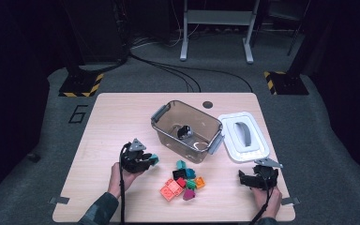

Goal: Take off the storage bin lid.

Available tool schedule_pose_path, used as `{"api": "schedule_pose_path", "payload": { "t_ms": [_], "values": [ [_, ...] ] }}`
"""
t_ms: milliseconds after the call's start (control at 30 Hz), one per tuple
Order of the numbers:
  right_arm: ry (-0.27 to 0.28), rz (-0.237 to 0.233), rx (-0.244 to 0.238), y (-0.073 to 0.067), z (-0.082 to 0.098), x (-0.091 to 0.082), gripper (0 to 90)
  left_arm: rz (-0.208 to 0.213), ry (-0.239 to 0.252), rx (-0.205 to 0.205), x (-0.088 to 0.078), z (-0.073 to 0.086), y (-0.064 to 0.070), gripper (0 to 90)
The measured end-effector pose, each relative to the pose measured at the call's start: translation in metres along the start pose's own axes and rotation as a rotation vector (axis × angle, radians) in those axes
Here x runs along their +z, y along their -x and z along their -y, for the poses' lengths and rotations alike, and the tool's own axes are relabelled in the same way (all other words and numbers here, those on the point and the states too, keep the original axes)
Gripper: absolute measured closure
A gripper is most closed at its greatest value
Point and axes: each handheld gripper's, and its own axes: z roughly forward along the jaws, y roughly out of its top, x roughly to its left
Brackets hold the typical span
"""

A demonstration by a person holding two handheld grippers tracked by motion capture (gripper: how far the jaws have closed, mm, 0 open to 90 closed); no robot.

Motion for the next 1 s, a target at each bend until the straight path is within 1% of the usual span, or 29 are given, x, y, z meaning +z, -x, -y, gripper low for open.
{"api": "schedule_pose_path", "payload": {
  "t_ms": [100,200,333,367,467,500,533,600,633,700,733,800,967,1000],
  "values": [
    [0.000,0.000,0.000,0.000,0.000,0.000,4.9,-0.007,0.005,-0.005,-0.003,-0.003,-0.005,67.8],
    [0.000,0.000,0.000,0.000,0.000,0.000,4.9,-0.023,0.011,-0.003,-0.008,-0.006,-0.010,67.8],
    [0.000,0.000,0.000,0.000,0.000,0.000,4.9,-0.029,0.019,-0.015,-0.015,-0.012,-0.018,67.8],
    [0.000,0.000,0.000,0.000,0.000,0.000,4.9,-0.033,0.017,-0.009,-0.017,-0.013,-0.019,67.8],
    [0.001,0.000,0.000,0.000,0.000,0.000,4.9,-0.046,0.019,-0.007,-0.021,-0.018,-0.025,67.8],
    [0.001,0.000,0.000,0.000,0.000,0.000,4.9,-0.046,0.012,-0.006,-0.023,-0.019,-0.027,67.8],
    [0.001,0.000,0.000,0.000,0.000,0.000,4.9,-0.055,0.026,-0.008,-0.024,-0.021,-0.028,67.8],
    [0.001,0.000,0.000,0.000,0.000,0.000,4.9,-0.059,0.029,-0.006,-0.026,-0.024,-0.030,67.8],
    [0.000,0.000,0.000,0.000,0.000,0.000,4.9,-0.061,0.030,-0.012,-0.027,-0.025,-0.031,67.8],
    [0.000,0.000,0.000,0.000,0.000,0.000,4.9,-0.066,0.027,0.001,-0.030,-0.028,-0.035,67.8],
    [0.000,0.000,0.000,0.000,0.000,0.000,4.9,-0.071,0.036,-0.005,-0.031,-0.030,-0.035,67.8],
    [0.000,0.000,0.000,0.000,0.000,0.000,4.9,-0.072,0.038,-0.008,-0.032,-0.031,-0.036,67.8],
    [0.000,0.000,0.000,0.000,0.000,0.000,4.9,-0.093,0.042,0.006,-0.041,-0.043,-0.043,67.8],
    [0.000,0.000,0.000,0.000,0.000,0.000,4.9,-0.093,0.047,0.003,-0.042,-0.045,-0.044,67.8]
  ]
}}
